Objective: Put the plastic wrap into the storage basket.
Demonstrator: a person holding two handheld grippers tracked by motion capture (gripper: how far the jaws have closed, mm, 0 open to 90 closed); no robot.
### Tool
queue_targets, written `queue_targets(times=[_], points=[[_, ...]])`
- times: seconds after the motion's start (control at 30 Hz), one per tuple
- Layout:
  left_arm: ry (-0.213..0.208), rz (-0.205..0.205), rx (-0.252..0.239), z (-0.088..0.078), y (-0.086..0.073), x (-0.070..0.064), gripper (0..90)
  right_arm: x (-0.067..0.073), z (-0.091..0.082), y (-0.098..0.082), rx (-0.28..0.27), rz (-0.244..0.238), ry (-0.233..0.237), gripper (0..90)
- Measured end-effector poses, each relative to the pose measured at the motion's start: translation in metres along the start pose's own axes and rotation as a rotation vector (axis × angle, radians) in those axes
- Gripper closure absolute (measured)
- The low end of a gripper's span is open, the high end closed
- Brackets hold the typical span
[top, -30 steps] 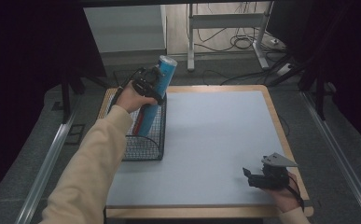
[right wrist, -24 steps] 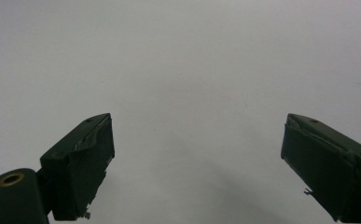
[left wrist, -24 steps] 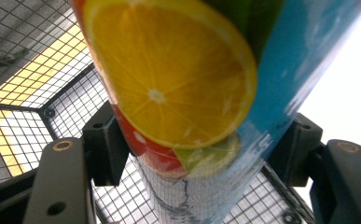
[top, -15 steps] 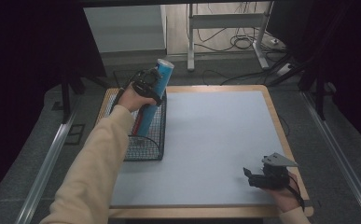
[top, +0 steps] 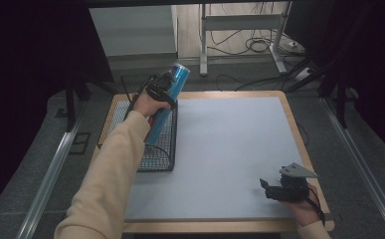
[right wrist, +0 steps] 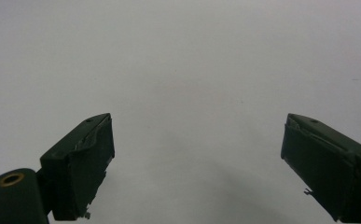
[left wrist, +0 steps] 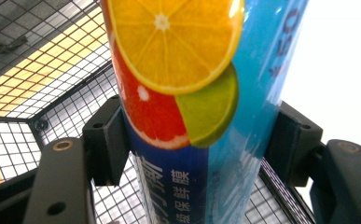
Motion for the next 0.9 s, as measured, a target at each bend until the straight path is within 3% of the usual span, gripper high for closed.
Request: queue_targets(times=[0.23, 0.37, 0.57, 0.67, 0.9], points=[[0.021, -0.023, 0.048, 0.012, 0.0, 0.004, 32.0, 0.0, -0.001, 0.0, -0.003, 0.003, 0.0, 10.0], [0.018, -0.047, 0.05, 0.017, -0.003, 0.009, 32.0, 0.001, -0.001, 0.0, -0.004, -0.001, 0.001, 10.0], [0.042, -0.042, 0.063, 0.023, -0.007, 0.014, 32.0, 0.002, 0.0, 0.0, -0.001, -0.003, 0.001, 10.0], [0.052, -0.065, 0.055, 0.026, -0.007, 0.018, 31.9, 0.002, 0.0, 0.0, -0.001, -0.003, 0.0, 9.9], [0.054, -0.061, 0.058, 0.027, -0.008, 0.018, 31.6, 0.002, 0.0, 0.0, -0.001, -0.005, 0.002, 10.0]])
Point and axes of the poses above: each handheld gripper's, and its own axes: z roughly forward along the jaws, y roughly out of its top, x roughly to its left, the point moved 6 cm from there along z, roughly forward along the jaws, and after that the axes turned 3 degrees about -x, right-handed, at the moved point
